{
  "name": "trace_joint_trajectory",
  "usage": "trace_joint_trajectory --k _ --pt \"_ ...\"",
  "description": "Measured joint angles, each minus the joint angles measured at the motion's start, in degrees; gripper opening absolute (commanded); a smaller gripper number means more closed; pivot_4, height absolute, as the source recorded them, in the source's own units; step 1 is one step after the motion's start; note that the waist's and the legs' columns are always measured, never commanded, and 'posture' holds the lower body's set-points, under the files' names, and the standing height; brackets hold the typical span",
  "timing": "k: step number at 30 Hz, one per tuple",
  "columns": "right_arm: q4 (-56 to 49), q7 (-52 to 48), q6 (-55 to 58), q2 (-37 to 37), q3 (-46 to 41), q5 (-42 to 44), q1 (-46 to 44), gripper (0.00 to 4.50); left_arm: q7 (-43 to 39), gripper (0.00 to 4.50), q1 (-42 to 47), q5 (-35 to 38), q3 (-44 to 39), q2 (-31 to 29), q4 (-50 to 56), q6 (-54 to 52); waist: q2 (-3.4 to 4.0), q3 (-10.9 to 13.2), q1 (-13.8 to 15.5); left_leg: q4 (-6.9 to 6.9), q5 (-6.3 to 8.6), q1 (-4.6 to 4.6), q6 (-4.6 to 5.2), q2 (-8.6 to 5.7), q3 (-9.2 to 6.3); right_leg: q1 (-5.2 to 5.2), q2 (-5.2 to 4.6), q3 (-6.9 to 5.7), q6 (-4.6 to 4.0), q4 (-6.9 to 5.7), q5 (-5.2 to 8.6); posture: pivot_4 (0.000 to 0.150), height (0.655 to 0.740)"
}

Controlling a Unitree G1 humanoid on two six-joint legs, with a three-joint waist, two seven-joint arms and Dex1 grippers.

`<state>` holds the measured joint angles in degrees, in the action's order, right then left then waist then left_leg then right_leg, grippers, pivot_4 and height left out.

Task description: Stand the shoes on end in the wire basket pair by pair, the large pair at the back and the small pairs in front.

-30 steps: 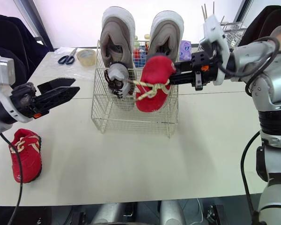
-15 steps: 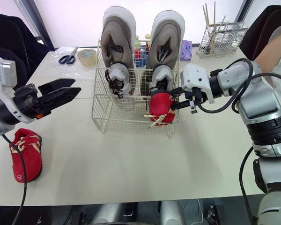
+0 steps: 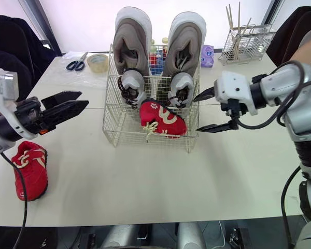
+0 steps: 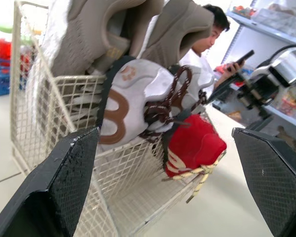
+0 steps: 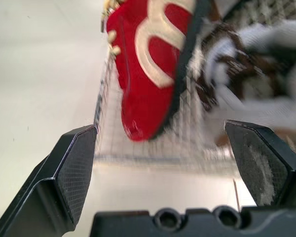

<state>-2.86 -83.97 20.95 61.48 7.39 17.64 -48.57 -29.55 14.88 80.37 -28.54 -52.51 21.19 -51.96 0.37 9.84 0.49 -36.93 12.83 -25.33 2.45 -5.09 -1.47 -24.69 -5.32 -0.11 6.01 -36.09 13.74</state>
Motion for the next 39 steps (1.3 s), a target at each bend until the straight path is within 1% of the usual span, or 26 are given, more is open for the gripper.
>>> trace_joint_trajectory --k 2,6,8,11,14,16,20,24,27,31,37,39 --pt "0.2 -0.3 1.9 -0.3 -1.2 2.0 -2.2 4.48 0.1 4.5 -1.5 -0.8 -0.8 -0.6 0.4 -0.1 0.05 0.0 -0.2 0.02 0.0 0.0 0.0 0.0 0.0 -0.01 0.0 0.01 0.0 0.0 0.0 0.15 0.74" --pt "0.0 -0.1 8.2 -3.9 -5.4 9.2 -10.1 4.48 0.1 4.5 -4.2 -4.1 -3.2 -2.7 0.1 -0.2 0.08 0.0 -0.3 0.12 0.0 0.0 0.0 0.02 0.0 -0.06 0.01 0.0 -0.01 0.01 0.01 0.15 0.74" --pt "-0.5 0.0 10.1 -5.2 -6.1 11.7 -11.6 4.48 -0.3 4.5 -5.2 -5.0 -4.4 -3.5 0.0 -0.2 0.07 0.0 -0.2 0.14 0.0 0.0 0.0 0.02 -0.01 -0.06 0.0 0.0 -0.01 0.04 0.0 0.15 0.74" --pt "-0.9 0.3 13.3 -8.8 -6.2 15.8 -13.2 4.48 -1.3 4.5 -8.5 -8.3 -6.7 -5.9 -0.4 -0.4 0.07 0.0 -0.3 0.14 0.01 -0.01 0.01 0.0 0.01 -0.11 -0.02 0.01 -0.01 0.05 0.01 0.15 0.74" --pt "-1.9 0.2 14.5 -14.9 -5.7 19.7 -16.0 4.48 -0.2 4.5 -13.8 -11.7 -13.8 -8.6 -1.5 -3.9 0.07 0.1 -0.6 0.23 0.01 -0.02 0.0 0.0 0.01 -0.37 -0.02 0.0 0.0 0.01 0.0 0.15 0.74" --pt "-1.7 -0.4 13.4 -16.9 -5.0 19.7 -16.4 4.48 2.2 4.5 -17.2 -12.6 -17.4 -9.9 -1.3 -7.8 0.06 0.1 -0.7 0.25 0.01 -0.02 0.0 -0.01 0.02 -0.38 -0.03 0.01 0.01 0.02 -0.01 0.15 0.74" --pt "-0.1 -1.8 11.3 -18.9 -3.5 19.1 -16.4 4.48 6.9 4.5 -22.6 -14.7 -23.6 -10.1 -0.9 -15.6 0.06 0.1 -1.1 0.26 0.01 -0.02 0.0 -0.04 0.03 -0.41 -0.04 0.0 0.03 -0.02 -0.02 0.15 0.74" --pt "1.4 -2.7 10.1 -20.1 -3.4 18.6 -16.5 4.48 8.3 4.5 -28.5 -18.9 -29.2 -9.0 -1.7 -20.1 0.05 0.0 -1.3 0.46 -0.06 0.02 -0.1 -0.03 0.08 -0.5 -0.04 0.01 0.05 -0.03 -0.03 0.15 0.74" --pt "2.2 -3.1 9.3 -20.6 -3.3 18.4 -16.5 4.48 8.0 4.5 -30.1 -22.5 -29.4 -7.1 -5.9 -20.1 0.04 0.0 -1.2 0.67 -0.15 0.07 -0.23 0.0 0.08 -0.54 -0.05 0.0 0.03 -0.04 -0.02 0.15 0.74" --pt "3.1 -3.4 8.6 -20.7 -3.3 17.6 -16.6 4.48 6.0 4.5 -29.0 -26.2 -27.7 -6.0 -12.8 -18.7 0.01 0.0 -1.2 0.72 -0.16 0.07 -0.27 0.0 0.08 -0.57 -0.06 0.0 0.02 -0.03 -0.02 0.15 0.74" --pt "2.9 -3.1 9.1 -20.1 -3.3 17.3 -17.3 4.48 1.1 4.5 -21.0 -32.6 -16.2 -6.1 -23.6 -12.6 -0.06 0.0 -1.3 0.76 -0.16 0.06 -0.27 -0.02 0.1 -0.6 -0.11 0.0 0.03 -0.02 -0.05 0.15 0.74" --pt "2.6 -2.8 9.7 -19.6 -3.4 17.1 -17.3 4.48 -0.2 4.5 -18.4 -34.8 -12.5 -6.1 -26.9 -10.8 -0.07 0.0 -1.3 0.78 -0.16 0.05 -0.27 -0.02 0.11 -0.62 -0.11 0.0 0.18 -0.02 -0.13 0.15 0.74"
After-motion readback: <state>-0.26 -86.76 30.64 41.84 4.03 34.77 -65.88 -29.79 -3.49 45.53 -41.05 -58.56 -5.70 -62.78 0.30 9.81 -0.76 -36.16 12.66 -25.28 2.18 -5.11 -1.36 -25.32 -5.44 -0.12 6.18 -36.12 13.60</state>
